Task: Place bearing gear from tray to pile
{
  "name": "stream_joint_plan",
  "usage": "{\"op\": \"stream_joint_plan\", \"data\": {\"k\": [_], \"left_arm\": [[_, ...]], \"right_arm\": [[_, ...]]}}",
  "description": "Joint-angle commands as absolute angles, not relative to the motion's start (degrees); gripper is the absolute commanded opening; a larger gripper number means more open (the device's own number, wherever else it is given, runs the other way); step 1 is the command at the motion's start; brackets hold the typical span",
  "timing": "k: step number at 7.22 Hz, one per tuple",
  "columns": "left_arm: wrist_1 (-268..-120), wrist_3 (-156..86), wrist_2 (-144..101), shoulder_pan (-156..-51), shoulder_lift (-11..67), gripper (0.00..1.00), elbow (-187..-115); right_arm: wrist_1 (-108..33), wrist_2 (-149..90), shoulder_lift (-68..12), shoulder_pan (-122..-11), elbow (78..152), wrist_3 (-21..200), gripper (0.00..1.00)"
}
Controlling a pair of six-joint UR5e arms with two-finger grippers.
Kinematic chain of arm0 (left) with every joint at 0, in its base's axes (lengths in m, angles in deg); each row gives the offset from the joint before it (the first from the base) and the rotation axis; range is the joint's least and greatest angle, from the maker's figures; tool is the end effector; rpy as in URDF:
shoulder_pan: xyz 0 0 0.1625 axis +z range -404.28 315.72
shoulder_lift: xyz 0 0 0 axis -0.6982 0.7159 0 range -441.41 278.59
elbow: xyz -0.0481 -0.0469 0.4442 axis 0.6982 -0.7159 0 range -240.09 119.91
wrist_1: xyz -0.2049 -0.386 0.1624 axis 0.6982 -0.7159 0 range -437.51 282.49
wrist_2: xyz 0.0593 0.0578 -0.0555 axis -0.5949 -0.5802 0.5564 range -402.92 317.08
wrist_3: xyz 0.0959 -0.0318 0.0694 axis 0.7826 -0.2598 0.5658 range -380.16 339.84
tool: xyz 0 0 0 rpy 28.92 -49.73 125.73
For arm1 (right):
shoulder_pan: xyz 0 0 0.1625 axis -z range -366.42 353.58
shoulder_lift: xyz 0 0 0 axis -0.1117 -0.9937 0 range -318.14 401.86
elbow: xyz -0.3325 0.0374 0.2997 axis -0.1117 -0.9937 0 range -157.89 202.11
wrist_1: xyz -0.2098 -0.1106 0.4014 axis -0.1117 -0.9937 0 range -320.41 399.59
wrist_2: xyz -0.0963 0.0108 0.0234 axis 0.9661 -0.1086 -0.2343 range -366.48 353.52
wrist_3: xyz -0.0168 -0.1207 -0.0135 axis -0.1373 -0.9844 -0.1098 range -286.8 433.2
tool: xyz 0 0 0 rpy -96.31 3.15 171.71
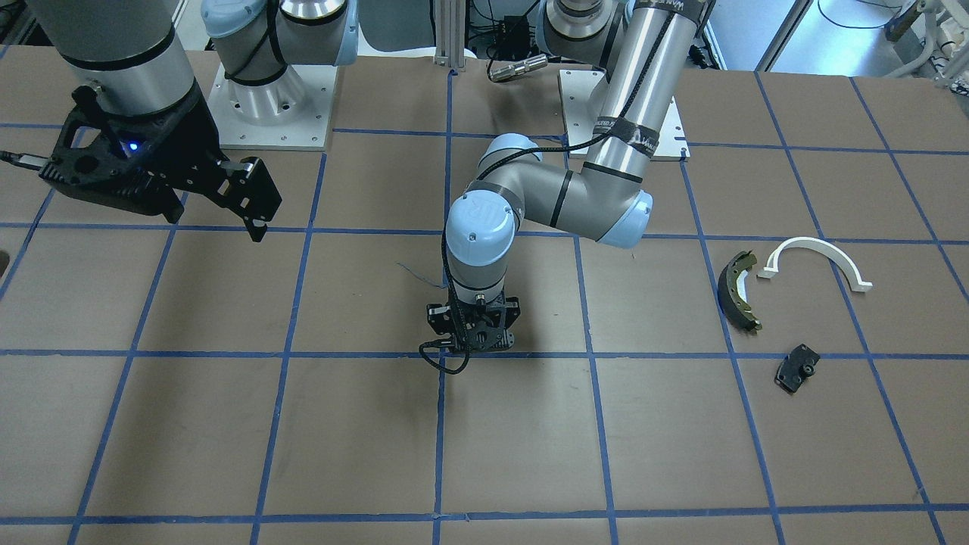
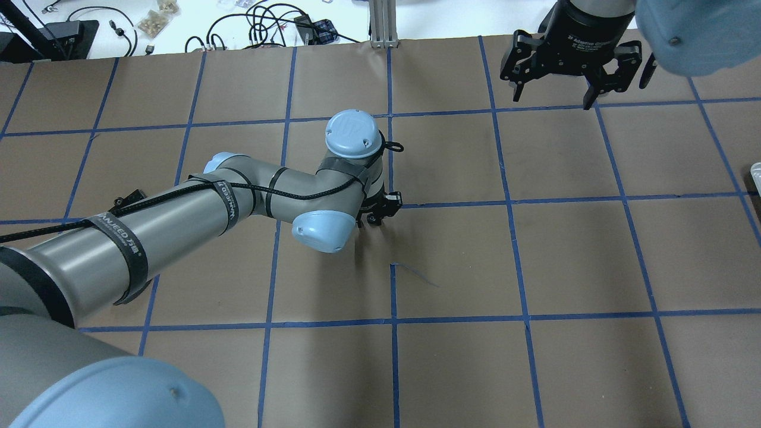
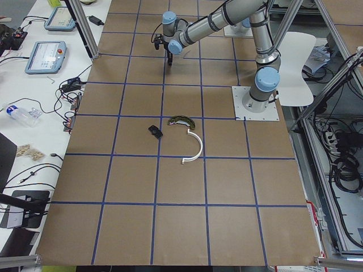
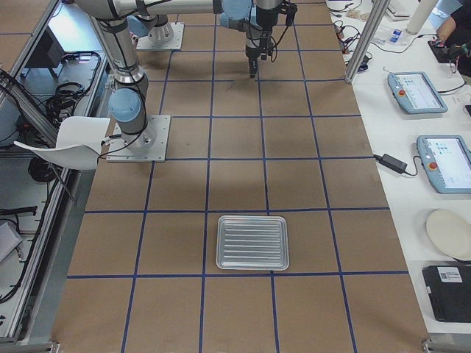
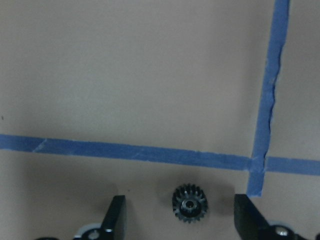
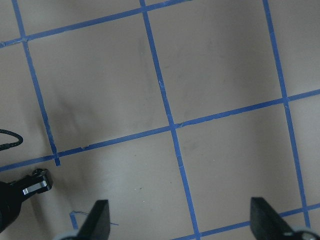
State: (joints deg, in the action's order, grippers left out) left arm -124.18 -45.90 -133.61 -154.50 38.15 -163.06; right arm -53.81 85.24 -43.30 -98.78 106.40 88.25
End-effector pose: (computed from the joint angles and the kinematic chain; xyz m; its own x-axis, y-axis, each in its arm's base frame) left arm -0.3491 -0.5664 0.1301 -0.9953 -0.0964 -0.0048 -0.0963 0.9952 -0.0180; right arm 0.1540 -0.5873 0.5020 -0.9752 0.2211 0.0097 0.2196 0.9723 -0.0796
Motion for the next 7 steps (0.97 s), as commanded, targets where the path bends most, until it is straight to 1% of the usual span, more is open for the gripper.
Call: {"op": "stream_joint_plan", "data": {"k": [1,3,4,7], "left_arm": [[-124.2,-45.7,-133.6,-154.4,37.9,0.0,-162.7],[-125.3,-38.8,-134.1,-152.5,35.2,0.0,-162.4],[-127.1,-36.1,-134.1,-148.9,32.5,0.0,-163.2],[-133.1,-19.2,-134.2,-132.7,26.6,0.0,-164.7]], "right_arm": [[-54.3,84.7,-43.3,-99.1,106.6,87.9,1.0],[-54.3,85.2,-43.4,-99.1,106.5,83.3,1.0],[-54.3,84.8,-43.4,-99.1,106.6,82.7,1.0],[-54.3,84.7,-43.5,-99.1,106.6,82.7,1.0]]}}
